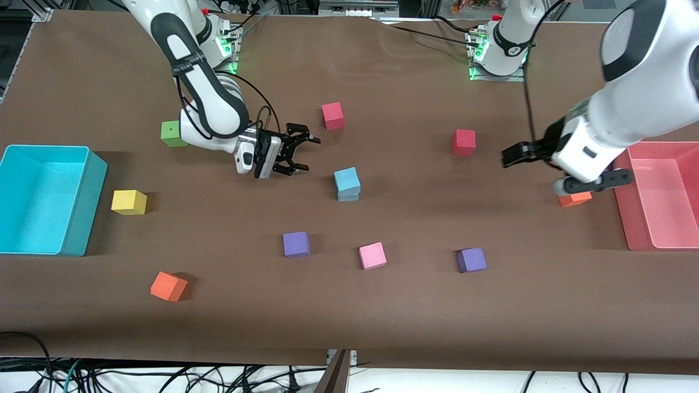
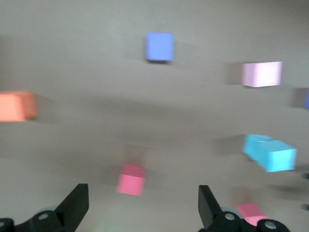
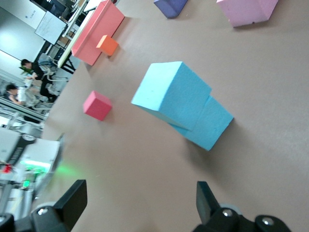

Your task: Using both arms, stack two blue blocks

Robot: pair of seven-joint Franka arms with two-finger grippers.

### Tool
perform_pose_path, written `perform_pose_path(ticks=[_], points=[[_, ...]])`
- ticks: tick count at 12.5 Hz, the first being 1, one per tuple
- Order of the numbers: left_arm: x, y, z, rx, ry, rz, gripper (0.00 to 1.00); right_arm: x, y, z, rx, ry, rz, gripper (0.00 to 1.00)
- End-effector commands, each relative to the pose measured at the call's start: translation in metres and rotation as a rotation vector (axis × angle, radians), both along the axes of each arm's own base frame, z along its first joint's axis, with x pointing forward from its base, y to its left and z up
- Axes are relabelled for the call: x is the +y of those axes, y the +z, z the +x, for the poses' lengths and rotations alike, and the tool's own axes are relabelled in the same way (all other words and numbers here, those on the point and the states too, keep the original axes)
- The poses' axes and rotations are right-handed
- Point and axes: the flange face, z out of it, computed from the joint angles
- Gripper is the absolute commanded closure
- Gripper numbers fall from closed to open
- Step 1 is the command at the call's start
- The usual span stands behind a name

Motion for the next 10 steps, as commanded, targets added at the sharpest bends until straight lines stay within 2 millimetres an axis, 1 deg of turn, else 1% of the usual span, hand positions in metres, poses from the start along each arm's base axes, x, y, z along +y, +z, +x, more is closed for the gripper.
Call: perform_pose_path(ticks=[1, 2, 3, 4, 5, 6, 7, 8, 9, 10], points=[[0.017, 0.013, -0.015, -0.034, -0.094, 0.083, 0.00, -0.029, 0.032, 0.002, 0.146, 0.015, -0.031, 0.00], [0.026, 0.017, -0.016, -0.042, -0.093, 0.084, 0.00, -0.044, 0.042, 0.008, 0.193, 0.027, -0.070, 0.00], [0.040, 0.021, -0.016, -0.048, -0.097, 0.082, 0.00, -0.057, 0.048, 0.012, 0.227, 0.031, -0.127, 0.00], [0.047, 0.023, -0.015, -0.053, -0.114, 0.080, 0.00, -0.075, 0.058, 0.018, 0.249, 0.011, -0.184, 0.00], [0.060, 0.026, -0.017, -0.060, -0.109, 0.077, 0.00, -0.098, 0.062, 0.024, 0.275, 0.015, -0.257, 0.00], [0.064, 0.026, -0.022, -0.056, -0.103, 0.077, 0.00, -0.110, 0.070, 0.028, 0.279, 0.043, -0.330, 0.00], [0.073, 0.026, -0.027, -0.054, -0.091, 0.076, 0.00, -0.128, 0.080, 0.035, 0.286, 0.044, -0.409, 0.00], [0.078, 0.026, -0.032, -0.054, -0.086, 0.079, 0.00, -0.143, 0.094, 0.042, 0.301, 0.013, -0.472, 0.00], [0.080, 0.029, -0.037, -0.060, -0.089, 0.079, 0.00, -0.158, 0.108, 0.055, 0.301, -0.008, -0.555, 0.00], [0.082, 0.032, -0.038, -0.064, -0.091, 0.100, 0.00, -0.163, 0.126, 0.066, 0.282, -0.003, -0.650, 0.00]])
